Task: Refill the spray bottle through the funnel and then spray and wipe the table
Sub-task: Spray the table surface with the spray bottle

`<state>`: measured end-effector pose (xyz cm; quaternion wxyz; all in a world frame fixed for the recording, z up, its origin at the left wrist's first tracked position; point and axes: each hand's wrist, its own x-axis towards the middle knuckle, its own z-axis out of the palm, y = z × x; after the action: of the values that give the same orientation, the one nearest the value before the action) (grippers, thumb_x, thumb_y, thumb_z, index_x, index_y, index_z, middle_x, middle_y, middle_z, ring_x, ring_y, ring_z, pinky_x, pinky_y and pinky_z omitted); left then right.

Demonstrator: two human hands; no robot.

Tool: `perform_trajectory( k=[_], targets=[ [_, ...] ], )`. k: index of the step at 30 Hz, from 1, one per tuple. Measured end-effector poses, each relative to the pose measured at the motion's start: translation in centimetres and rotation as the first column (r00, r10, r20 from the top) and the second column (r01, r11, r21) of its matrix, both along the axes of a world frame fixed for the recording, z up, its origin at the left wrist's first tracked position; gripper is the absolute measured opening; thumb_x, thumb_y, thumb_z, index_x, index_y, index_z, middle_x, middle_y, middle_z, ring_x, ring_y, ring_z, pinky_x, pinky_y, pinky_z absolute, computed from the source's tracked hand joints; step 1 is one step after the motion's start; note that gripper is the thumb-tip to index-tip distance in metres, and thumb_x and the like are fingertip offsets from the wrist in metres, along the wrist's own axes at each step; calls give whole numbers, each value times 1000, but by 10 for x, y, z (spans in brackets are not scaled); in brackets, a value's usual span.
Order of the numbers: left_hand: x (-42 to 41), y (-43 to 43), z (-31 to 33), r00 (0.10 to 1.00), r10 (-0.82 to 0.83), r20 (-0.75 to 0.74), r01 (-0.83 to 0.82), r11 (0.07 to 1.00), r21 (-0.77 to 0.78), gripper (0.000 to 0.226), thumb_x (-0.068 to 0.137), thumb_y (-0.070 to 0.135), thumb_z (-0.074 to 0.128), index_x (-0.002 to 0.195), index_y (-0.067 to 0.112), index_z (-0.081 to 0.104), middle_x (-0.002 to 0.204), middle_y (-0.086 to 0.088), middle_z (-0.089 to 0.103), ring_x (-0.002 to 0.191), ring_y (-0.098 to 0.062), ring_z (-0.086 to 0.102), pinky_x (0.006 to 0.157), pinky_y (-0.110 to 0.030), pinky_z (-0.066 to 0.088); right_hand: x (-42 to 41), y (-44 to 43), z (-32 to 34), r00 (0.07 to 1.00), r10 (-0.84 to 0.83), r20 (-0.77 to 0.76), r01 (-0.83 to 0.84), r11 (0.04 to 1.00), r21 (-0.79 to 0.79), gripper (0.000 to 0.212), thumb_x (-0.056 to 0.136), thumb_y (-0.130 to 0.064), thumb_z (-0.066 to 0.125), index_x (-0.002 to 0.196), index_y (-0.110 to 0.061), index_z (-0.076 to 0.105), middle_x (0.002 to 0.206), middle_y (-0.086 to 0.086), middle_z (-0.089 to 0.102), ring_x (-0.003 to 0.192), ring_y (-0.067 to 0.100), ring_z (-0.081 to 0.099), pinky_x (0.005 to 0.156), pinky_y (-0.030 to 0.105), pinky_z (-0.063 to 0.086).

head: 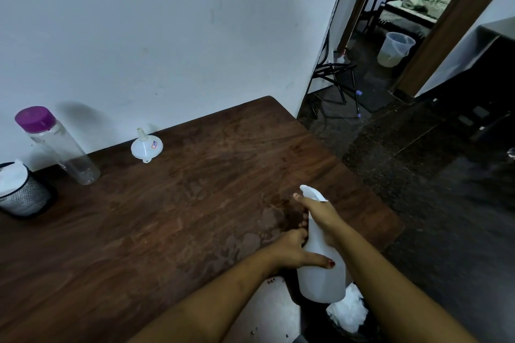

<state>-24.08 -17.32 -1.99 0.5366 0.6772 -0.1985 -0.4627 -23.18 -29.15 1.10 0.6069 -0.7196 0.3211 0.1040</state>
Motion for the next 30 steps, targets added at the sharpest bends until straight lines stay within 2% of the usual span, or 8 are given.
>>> perform_trajectory(
  k=[3,7,11,15,20,23,25,30],
  targets=[
    [0,0,-1,1000,13,-17,-13,1000,-6,54,68,38,80,115,25,59,121,3,65,111,-14,62,97,-40,51,-1,-6,5,998,57,-41,-53,994,96,41,83,-39,69,114,-14,65,96,12,71,87,22,68,85,37,54],
    [-1,-3,-1,999,18,-27,-18,1000,-13,48,69,37,80,111,27,59,123,1,64,112,-16,61,98,-40,50,1,-4,3,996,92,4,-92,995,32,41,92,-31,59,132,-27,51,108,-2,59,98,18,63,70,25,53],
    [-1,-2,-1,1000,6,-22,-7,1000,-17,48,70,37,80,112,28,59,124,1,63,113,-16,60,98,-40,50,0,-3,-1,996,87,3,-87,996,23,48,91,-34,60,137,-28,47,105,1,62,79,13,61,65,26,53],
    [-2,-2,-3,1000,7,-14,-8,1000,-20,59,71,36,79,123,20,57,123,2,63,113,-14,60,98,-39,50,1,-8,3,988,142,-60,-134,983,125,53,75,-44,73,118,-15,63,95,8,71,87,20,67,89,38,55],
    [-2,-3,-1,1000,11,-2,-11,1000,-13,60,70,41,79,122,21,57,123,1,63,113,-15,61,98,-40,51,1,-2,1,995,95,-10,-94,995,16,43,93,-30,57,135,-29,49,122,19,60,74,14,56,62,25,53],
    [-3,-2,-3,1000,20,-4,-20,1000,-14,62,69,42,79,123,21,57,124,1,63,113,-16,60,98,-40,50,0,-2,-1,997,83,-3,-83,996,43,42,92,-31,59,133,-28,50,97,16,65,70,14,56,60,25,53],
    [-3,-2,-2,1000,22,0,-22,999,-24,59,72,39,78,124,21,57,124,2,63,114,-15,60,99,-40,50,1,-5,-1,997,80,2,-79,992,97,41,89,-33,64,129,-26,53,85,8,65,72,16,61,66,27,55],
    [-5,-4,0,999,53,4,-53,998,-28,62,70,41,78,125,22,56,125,3,62,113,-13,59,98,-39,50,5,-10,-1,992,115,-49,-110,988,107,20,82,-39,70,88,-21,69,98,13,73,94,26,69,92,41,54]
  ],
)
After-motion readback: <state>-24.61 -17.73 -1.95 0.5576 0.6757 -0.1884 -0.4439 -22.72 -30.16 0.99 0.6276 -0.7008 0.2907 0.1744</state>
